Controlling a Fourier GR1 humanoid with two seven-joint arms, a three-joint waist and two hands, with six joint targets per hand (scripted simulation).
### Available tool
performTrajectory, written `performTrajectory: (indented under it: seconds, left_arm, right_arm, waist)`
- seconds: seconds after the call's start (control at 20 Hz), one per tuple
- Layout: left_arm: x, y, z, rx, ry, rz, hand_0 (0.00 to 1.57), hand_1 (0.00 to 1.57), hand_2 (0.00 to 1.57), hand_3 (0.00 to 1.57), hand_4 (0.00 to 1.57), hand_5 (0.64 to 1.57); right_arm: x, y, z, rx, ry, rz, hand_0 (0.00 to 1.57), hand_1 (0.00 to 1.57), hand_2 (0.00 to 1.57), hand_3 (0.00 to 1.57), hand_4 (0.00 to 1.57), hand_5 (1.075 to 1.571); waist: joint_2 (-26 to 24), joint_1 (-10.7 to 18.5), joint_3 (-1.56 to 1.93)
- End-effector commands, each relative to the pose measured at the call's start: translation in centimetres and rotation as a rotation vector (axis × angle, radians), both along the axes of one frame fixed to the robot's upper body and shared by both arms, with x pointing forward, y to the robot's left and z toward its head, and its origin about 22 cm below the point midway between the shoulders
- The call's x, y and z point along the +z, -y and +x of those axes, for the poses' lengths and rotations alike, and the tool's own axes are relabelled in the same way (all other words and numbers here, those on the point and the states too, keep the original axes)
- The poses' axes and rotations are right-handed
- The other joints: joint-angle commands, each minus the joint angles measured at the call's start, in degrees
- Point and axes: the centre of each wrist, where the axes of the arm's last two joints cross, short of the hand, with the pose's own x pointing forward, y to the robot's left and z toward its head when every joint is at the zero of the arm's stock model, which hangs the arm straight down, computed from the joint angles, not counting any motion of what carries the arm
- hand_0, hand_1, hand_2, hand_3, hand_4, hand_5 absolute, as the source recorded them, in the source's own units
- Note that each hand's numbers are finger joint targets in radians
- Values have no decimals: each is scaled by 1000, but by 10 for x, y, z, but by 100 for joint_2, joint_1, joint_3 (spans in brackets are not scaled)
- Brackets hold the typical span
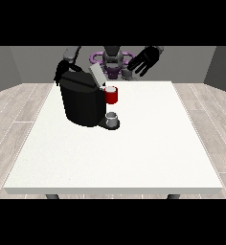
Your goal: Insert the coffee pod into the coffee machine and close the lid
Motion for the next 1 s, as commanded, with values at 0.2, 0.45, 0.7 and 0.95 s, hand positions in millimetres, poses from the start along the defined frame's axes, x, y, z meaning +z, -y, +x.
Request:
performTrajectory:
  seconds: [0.2, 0.45, 0.7, 0.95]
  left_arm:
    - [-145, 9, -60, 97, -271, -564, 0, 0, 0, 0, 274, 1571]
    - [-185, 24, -90, 80, -413, -592, 0, 0, 0, 0, 372, 1571]
    - [-197, 23, -106, 129, -436, -604, 0, 0, 0, 0, 420, 1571]
    - [-174, 24, -99, 20, -410, -664, 0, 0, 0, 0, 368, 1571]
  right_arm:
    - [5, 5, -6, 37, 33, 107, 0, 0, 0, 0, 0, 1571]
    - [25, 1, 2, 99, 10, 69, 0, 0, 0, 0, 62, 1571]
    - [41, 10, 10, 178, 48, -16, 0, 0, 0, 0, 239, 1571]
    - [52, 48, 30, 25, 17, 12, 0, 0, 0, 0, 0, 1571]
  waist:
    - [-1243, 1003, -1]
    - [-1763, 1303, 5]
    - [-1723, 1401, 7]
    - [-1494, 2051, 10]
